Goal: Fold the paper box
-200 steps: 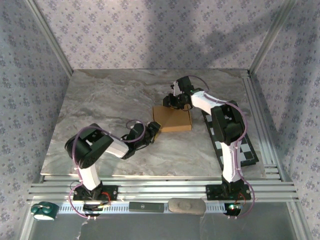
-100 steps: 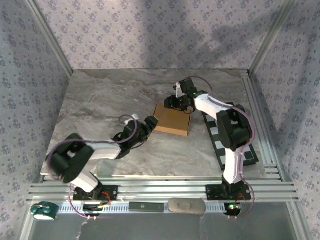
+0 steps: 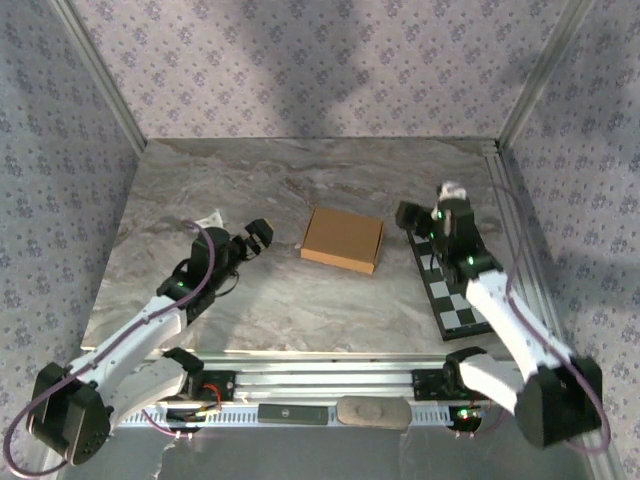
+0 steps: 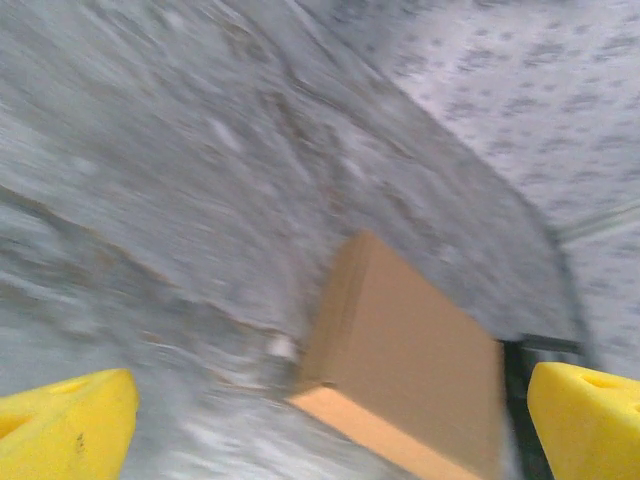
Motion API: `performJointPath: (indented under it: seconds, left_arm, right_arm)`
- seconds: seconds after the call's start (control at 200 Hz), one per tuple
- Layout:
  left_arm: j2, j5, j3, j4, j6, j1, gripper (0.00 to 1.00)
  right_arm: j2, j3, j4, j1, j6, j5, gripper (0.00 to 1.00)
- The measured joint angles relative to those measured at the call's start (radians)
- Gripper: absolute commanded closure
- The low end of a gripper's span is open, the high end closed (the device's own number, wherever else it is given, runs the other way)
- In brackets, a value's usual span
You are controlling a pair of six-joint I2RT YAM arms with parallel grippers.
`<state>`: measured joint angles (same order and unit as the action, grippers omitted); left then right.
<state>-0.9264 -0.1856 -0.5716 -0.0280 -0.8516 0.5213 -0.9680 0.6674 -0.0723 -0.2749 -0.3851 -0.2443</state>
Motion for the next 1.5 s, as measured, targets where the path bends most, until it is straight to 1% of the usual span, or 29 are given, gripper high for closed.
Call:
performJointPath:
  seconds: [0.08,0.14,0.215,0.275,0.39,0.48,0.575,0.67,0.76,0.85,0.939,1.034,1.164,1.234,1.359,1.499]
  left_arm:
    - [0.026,-0.132,-0.002,-0.082,0.083,-0.007,0.00]
    - [0.036,-0.249,0.013,-0.108,0.133,-0.016,0.00]
    - [0.043,-0.349,0.068,-0.079,0.224,-0.049,0.00]
    - [0.044,-0.392,0.123,-0.050,0.282,-0.092,0.00]
    - [0.049,-0.351,0.195,0.011,0.395,-0.229,0.00]
    - [0.043,-0.320,0.200,0.066,0.488,-0.293,0.00]
    - [-0.006,-0.249,0.196,0.153,0.565,-0.381,0.00]
    - [-0.109,-0.181,0.207,0.275,0.619,-0.477,0.00]
    - [-0.213,-0.127,0.240,0.403,0.654,-0.526,0.00]
    - [-0.297,-0.079,0.249,0.462,0.687,-0.540,0.00]
    - [-0.355,-0.044,0.249,0.556,0.712,-0.541,0.00]
    - [-0.428,-0.023,0.248,0.686,0.724,-0.545,0.00]
    - [-0.583,-0.003,0.251,0.861,0.736,-0.553,0.00]
    - [-0.604,0.006,0.253,0.871,0.739,-0.553,0.00]
    - [-0.606,0.014,0.241,0.891,0.747,-0.552,0.00]
    - [-0.606,0.014,0.213,0.890,0.755,-0.551,0.00]
  right_arm:
    - [0.105,-0.118,0.009,0.005,-0.013,-0.159,0.01]
    - [0.126,-0.184,0.053,0.032,-0.004,-0.215,0.01]
    - [0.088,-0.248,0.144,0.074,0.043,-0.257,0.01]
    - [-0.001,-0.272,0.213,0.090,0.101,-0.268,0.01]
    - [-0.228,-0.258,0.304,0.102,0.204,-0.216,0.01]
    - [-0.357,-0.248,0.395,0.104,0.266,-0.159,0.01]
    - [-0.403,-0.227,0.467,0.112,0.307,-0.113,0.01]
    - [-0.417,-0.209,0.512,0.132,0.335,-0.054,0.01]
    - [-0.394,-0.236,0.579,0.140,0.369,-0.026,0.01]
    - [-0.337,-0.302,0.637,0.143,0.406,-0.006,0.01]
    - [-0.325,-0.321,0.665,0.180,0.414,0.025,0.01]
    - [-0.375,-0.309,0.713,0.225,0.421,0.053,0.01]
    - [-0.509,-0.296,0.814,0.292,0.418,0.132,0.01]
    - [-0.545,-0.296,0.827,0.307,0.413,0.156,0.01]
    - [-0.546,-0.289,0.842,0.303,0.413,0.185,0.01]
    - [-0.546,-0.289,0.845,0.303,0.413,0.190,0.01]
